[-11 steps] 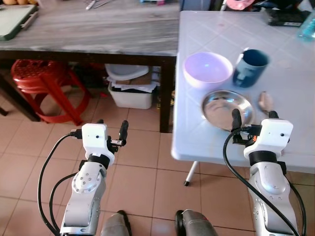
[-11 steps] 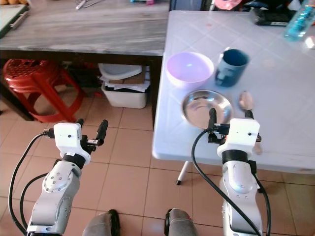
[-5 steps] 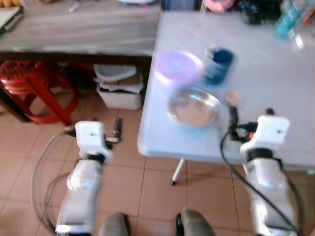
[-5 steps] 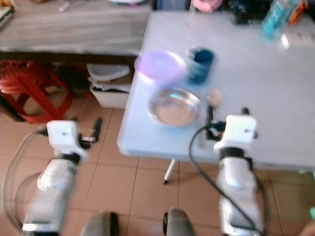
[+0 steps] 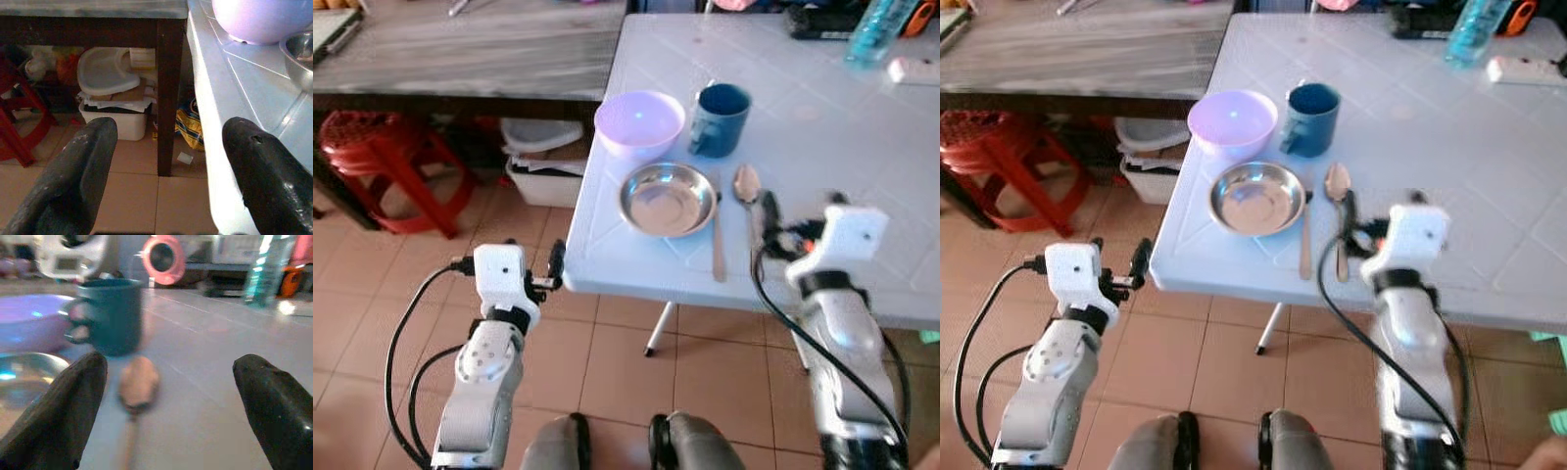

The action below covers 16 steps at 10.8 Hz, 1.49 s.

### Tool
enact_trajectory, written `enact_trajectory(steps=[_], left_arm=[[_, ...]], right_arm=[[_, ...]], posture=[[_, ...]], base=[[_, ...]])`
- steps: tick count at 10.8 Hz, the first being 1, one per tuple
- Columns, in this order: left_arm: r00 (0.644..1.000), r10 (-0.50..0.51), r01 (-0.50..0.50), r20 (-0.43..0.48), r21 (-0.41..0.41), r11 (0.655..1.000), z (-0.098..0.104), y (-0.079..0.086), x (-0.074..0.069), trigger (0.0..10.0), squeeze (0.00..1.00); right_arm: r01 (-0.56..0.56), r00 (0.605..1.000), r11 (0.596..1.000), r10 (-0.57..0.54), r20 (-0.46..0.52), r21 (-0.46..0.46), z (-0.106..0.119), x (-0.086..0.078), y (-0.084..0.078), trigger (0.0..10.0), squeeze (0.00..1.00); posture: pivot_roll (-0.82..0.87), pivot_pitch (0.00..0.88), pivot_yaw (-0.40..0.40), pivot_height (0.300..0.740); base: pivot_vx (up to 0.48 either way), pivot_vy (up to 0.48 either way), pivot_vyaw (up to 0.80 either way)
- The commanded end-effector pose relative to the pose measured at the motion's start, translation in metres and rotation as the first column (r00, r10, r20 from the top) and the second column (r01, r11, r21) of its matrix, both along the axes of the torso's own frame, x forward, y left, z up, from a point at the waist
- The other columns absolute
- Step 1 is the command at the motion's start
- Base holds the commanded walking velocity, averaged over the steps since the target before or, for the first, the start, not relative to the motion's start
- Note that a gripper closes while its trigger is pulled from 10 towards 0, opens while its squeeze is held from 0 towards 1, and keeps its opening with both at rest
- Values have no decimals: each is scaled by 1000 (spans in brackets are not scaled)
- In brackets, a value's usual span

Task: Setting the table

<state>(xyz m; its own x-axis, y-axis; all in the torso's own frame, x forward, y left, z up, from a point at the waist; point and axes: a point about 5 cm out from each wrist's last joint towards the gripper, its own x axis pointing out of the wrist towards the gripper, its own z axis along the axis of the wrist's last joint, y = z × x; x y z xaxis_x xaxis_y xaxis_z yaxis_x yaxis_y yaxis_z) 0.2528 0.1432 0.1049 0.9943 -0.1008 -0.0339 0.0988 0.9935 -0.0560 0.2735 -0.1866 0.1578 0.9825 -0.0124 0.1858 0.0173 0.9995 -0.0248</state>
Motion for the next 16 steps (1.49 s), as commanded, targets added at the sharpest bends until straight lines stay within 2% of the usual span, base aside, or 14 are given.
enact_trajectory(steps=[1,3,4,6,9,11,15,16], left_arm=[[1000,0,0,0,15,1000,2,3,-1,10000,0],[1000,-4,4,0,24,1000,2,2,-2,10000,0],[1000,-5,5,0,26,1000,2,2,-2,10000,0],[1000,-9,9,-6,39,999,0,2,-3,10000,0],[1000,-19,19,-3,42,999,1,1,-2,10000,0],[1000,-26,26,-3,47,999,1,0,-1,10000,0],[1000,-30,30,-2,49,998,1,-1,-2,10000,0],[1000,-31,31,-2,50,998,1,-2,-2,10000,0]], right_arm=[[-74,997,996,75,-16,41,-2,4,11,10000,0],[-177,984,981,179,-14,77,3,11,26,10000,0],[-190,981,976,193,-24,102,2,12,28,10000,0],[-199,974,964,214,-71,179,-5,13,31,10000,0],[-205,968,956,229,-100,208,-11,11,33,10000,0],[-192,960,938,240,-143,289,-17,13,35,10000,0],[-233,938,911,303,-170,340,-18,15,47,10000,0],[-235,933,904,312,-177,357,-18,15,48,6078,0]], posture=[[-61,183,53,740],[-58,197,54,740],[-56,198,52,740],[-53,199,50,740],[-56,200,53,740],[-54,202,54,740],[-50,205,50,740],[-51,206,49,740]], base=[[0,0,0],[0,0,0],[0,0,0],[0,0,0],[0,0,0],[0,0,0],[0,0,0],[0,0,0]])
